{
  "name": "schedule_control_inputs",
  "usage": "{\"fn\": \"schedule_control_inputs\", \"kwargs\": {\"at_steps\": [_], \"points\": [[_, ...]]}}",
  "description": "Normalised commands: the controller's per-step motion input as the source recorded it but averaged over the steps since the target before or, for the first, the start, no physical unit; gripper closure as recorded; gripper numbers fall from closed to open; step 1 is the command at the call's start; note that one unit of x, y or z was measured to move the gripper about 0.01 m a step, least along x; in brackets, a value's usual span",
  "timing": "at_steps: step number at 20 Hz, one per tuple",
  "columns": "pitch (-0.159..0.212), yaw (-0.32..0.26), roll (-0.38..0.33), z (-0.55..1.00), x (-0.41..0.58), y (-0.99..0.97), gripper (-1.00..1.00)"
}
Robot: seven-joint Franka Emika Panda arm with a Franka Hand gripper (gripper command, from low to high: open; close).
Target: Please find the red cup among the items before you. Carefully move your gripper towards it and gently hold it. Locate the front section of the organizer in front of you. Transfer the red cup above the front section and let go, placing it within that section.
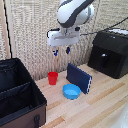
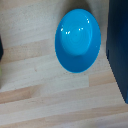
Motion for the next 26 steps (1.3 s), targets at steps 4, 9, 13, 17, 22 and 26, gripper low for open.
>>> {"fn": "schedule_control_inputs", "kwargs": {"at_steps": [4,9,13,17,22,26], "points": [[0.041,-0.004,0.0,-0.19,0.429,0.0,-1.0],[0.069,-0.012,0.0,-0.3,0.541,0.0,-1.0],[0.074,-0.033,0.003,-0.33,0.417,-0.02,-1.0],[0.074,-0.1,0.024,-0.36,0.281,-0.11,-1.0],[0.038,-0.143,0.027,-0.39,0.161,-0.16,-1.0],[0.01,-0.128,0.017,-0.38,0.072,-0.13,-1.0]]}}
